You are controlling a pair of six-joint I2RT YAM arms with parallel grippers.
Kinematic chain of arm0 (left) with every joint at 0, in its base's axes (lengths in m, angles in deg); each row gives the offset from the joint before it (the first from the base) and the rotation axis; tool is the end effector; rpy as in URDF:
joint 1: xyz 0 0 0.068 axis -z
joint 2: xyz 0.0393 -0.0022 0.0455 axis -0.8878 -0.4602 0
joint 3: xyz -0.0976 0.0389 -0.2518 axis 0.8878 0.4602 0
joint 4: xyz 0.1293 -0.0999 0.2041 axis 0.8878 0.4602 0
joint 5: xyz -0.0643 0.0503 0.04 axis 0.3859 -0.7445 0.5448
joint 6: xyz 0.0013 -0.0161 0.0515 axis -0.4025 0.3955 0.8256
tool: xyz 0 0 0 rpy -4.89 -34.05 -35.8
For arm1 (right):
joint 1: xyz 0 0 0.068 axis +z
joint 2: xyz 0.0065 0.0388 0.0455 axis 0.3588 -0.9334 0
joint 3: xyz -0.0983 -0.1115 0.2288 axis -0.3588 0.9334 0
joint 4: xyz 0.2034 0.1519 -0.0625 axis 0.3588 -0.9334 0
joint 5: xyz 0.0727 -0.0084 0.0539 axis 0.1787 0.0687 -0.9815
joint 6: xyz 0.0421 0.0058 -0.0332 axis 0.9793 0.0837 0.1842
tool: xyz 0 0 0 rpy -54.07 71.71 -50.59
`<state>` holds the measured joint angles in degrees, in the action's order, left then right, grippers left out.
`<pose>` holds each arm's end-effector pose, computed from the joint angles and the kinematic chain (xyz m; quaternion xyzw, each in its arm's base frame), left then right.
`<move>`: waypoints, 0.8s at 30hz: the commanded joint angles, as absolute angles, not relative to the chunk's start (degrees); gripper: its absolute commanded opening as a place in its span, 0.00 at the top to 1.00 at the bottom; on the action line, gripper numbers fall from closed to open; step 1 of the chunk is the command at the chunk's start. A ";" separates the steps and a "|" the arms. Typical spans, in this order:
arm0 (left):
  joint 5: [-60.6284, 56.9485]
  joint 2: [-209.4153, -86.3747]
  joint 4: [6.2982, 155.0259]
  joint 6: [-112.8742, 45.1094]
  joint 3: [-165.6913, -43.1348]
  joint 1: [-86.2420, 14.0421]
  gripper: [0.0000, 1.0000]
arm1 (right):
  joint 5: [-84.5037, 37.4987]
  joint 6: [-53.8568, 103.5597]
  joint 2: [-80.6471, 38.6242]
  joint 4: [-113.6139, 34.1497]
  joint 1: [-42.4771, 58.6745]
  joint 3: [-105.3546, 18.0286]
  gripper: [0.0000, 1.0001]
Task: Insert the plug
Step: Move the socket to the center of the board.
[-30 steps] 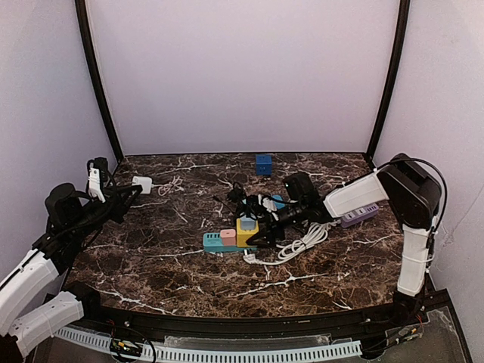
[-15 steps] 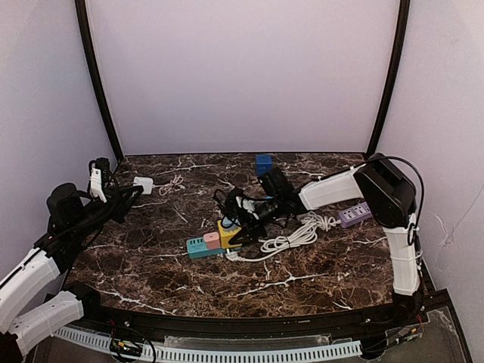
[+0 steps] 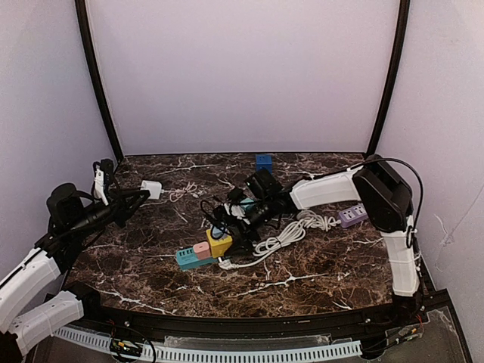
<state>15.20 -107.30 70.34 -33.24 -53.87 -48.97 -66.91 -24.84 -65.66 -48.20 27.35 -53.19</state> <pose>0.1535 -0.0529 0.2653 0.1701 0.6907 -0.2982 0.6365 0.2859 0.3634 0.1407 -0.7094 0.4861 0.4189 0.2916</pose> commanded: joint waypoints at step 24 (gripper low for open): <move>38.67 -114.83 55.99 -34.86 -73.82 -36.22 0.99 | -46.34 21.79 -30.14 -12.63 36.59 -44.56 0.03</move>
